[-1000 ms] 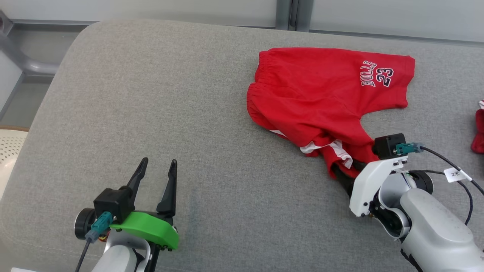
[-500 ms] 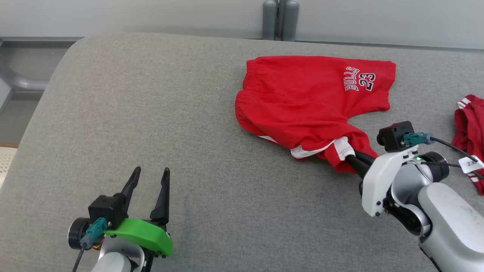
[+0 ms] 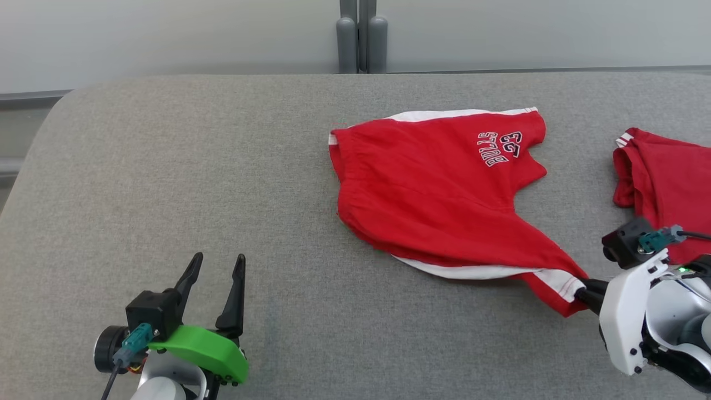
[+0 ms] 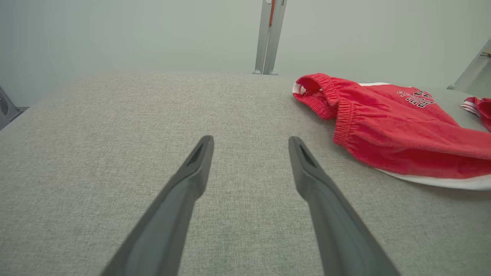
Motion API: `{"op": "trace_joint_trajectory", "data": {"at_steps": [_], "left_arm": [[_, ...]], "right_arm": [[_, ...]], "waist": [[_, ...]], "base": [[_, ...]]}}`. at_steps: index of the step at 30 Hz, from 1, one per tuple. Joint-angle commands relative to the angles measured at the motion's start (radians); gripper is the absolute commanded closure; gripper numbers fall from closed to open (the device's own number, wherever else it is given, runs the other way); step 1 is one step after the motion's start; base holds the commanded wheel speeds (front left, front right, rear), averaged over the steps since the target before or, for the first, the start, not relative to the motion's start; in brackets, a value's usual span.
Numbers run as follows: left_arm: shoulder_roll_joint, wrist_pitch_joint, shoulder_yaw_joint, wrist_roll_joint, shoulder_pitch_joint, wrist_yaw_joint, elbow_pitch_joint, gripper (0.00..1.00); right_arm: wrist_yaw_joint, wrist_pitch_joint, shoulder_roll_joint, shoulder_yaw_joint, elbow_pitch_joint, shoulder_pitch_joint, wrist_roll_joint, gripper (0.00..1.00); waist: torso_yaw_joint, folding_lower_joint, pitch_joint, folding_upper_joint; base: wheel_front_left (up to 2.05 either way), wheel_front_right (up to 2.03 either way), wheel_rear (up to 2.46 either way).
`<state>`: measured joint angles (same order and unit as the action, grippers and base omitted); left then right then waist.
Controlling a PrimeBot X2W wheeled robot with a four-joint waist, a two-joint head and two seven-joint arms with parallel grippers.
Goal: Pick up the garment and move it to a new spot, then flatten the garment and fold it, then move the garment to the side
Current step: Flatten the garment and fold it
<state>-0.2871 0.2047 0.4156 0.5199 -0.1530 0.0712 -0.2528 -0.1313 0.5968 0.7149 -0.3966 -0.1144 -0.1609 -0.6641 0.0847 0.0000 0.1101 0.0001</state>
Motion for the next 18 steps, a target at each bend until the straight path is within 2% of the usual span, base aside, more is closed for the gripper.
{"op": "trace_joint_trajectory", "data": {"at_steps": [1,3,4,5,11,15,18], "left_arm": [[-0.010,-0.005,-0.001,0.012,0.006,0.004,0.004,0.00],[-0.012,-0.013,0.002,0.013,0.000,0.002,0.005,0.00],[-0.013,-0.016,0.004,0.014,-0.002,0.002,0.005,0.00],[-0.017,-0.023,0.006,0.015,-0.004,0.003,0.006,0.00],[-0.030,-0.036,0.008,0.014,0.009,0.010,0.012,0.00],[-0.037,-0.048,0.009,0.015,0.018,0.013,0.018,0.00],[-0.040,-0.062,0.020,0.017,0.010,0.001,0.022,0.00]], "right_arm": [[0.001,-0.010,0.003,-0.002,0.018,0.006,0.006,1.00],[0.001,-0.023,0.016,-0.015,0.056,-0.002,0.025,0.96],[0.001,-0.032,0.012,-0.023,0.075,-0.006,0.028,0.65],[0.001,-0.058,-0.003,-0.045,0.113,-0.016,0.037,0.00],[0.001,-0.130,-0.001,-0.062,0.151,-0.034,0.055,0.00],[0.001,-0.183,-0.021,0.052,0.124,-0.016,0.066,0.00],[0.001,-0.243,-0.071,0.174,0.081,0.006,0.091,0.00]], "waist": [[-0.010,0.0000,0.000,-0.0001],[-0.013,0.0000,0.001,-0.0001],[-0.015,0.0000,0.001,-0.0001],[-0.018,0.0000,-0.001,-0.0001],[-0.033,0.0000,-0.011,-0.0001],[-0.056,0.0000,-0.021,-0.0001],[-0.078,0.0000,-0.023,-0.0001]], "base": [[0.00,0.00,0.00],[0.00,0.00,0.00],[0.00,0.00,0.00],[0.00,0.00,0.00],[0.00,0.00,0.00],[0.00,0.00,0.00],[0.00,0.00,0.00]]}}
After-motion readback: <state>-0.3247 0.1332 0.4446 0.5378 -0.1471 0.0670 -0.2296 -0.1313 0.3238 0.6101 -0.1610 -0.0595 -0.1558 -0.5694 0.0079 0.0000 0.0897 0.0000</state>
